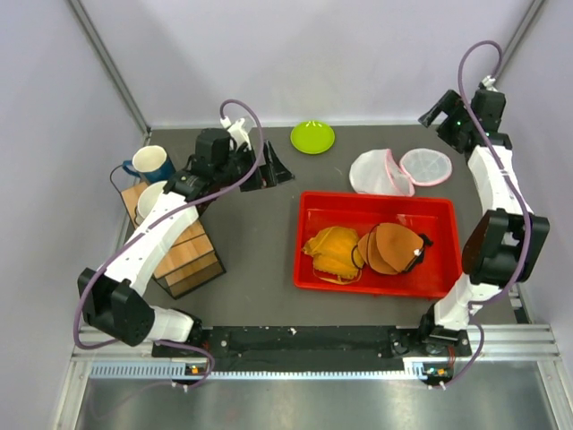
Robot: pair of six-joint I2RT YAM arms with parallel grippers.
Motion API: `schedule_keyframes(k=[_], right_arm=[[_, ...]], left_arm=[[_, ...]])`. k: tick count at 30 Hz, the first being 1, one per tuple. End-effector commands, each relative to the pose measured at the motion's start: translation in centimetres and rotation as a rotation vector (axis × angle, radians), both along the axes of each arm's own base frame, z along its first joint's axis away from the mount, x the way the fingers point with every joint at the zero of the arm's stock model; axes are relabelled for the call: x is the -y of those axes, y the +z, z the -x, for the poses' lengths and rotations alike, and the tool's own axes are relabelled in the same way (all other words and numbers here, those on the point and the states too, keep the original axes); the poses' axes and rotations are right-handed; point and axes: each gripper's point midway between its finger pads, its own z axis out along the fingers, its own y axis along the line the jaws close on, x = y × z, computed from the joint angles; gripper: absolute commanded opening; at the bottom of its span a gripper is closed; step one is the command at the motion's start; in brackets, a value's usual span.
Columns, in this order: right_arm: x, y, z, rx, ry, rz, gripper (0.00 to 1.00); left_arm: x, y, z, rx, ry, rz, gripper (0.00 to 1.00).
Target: Unzip the laundry bag and remove the bra
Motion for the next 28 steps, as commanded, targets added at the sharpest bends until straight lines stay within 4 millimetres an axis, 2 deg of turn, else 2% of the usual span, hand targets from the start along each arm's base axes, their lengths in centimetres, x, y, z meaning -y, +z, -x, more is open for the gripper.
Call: schedule_keyframes(k=[1, 2, 4, 6, 8, 12, 13, 16, 22, 25, 28], right_arm=[[1.0, 3.9, 2.8, 0.036, -0.052, 0.073, 0.99], [0.8, 4.2, 3.4, 0.035, -0.051, 0.075, 0.99], [0.9, 2.7, 4.4, -0.006, -0.062, 0.083, 0.99], [1.4, 2.4, 5.5, -0.025, -0.091, 0.122, 0.99], [1.5, 0.9, 6.6, -0.073, -0.097, 0.134, 0.99], [1.7, 0.0, 8.5, -0.099, -0.112, 0.154, 0.99], [1.7, -0.8, 9.0, -0.118, -0.114, 0.155, 0.99], [3.1, -2.3, 10.0, -0.162, -0.180, 0.199, 0.99], [3.7, -4.7, 11.1, -0.223, -0.208, 0.223, 0.99], [3.8, -4.8, 11.3, -0.229, -0.213, 0.230, 0.99], [4.0, -4.2, 11.2, -0.214, -0.223, 0.234, 0.99]], left_arm=[[-0.3, 1.5, -0.3, 0.082, -0.018, 0.002, 0.96], [-0.6, 1.6, -0.4, 0.092, -0.010, -0.005, 0.96], [-0.8, 1.8, -0.5, 0.117, -0.009, -0.020, 0.96], [-1.1, 2.2, -0.5, 0.145, -0.008, -0.034, 0.96], [-1.5, 2.0, -0.6, 0.175, -0.007, -0.062, 0.96], [-2.2, 1.5, -1.0, 0.190, 0.005, -0.100, 0.96], [-2.1, 1.4, -0.9, 0.187, -0.003, -0.101, 0.96], [-2.0, 1.0, -0.7, 0.191, -0.019, -0.097, 0.96], [-2.0, 0.2, -0.9, 0.178, -0.022, -0.105, 0.96], [-1.9, 0.0, -0.9, 0.172, -0.028, -0.104, 0.96], [-1.9, -0.1, -0.9, 0.169, -0.031, -0.104, 0.96]])
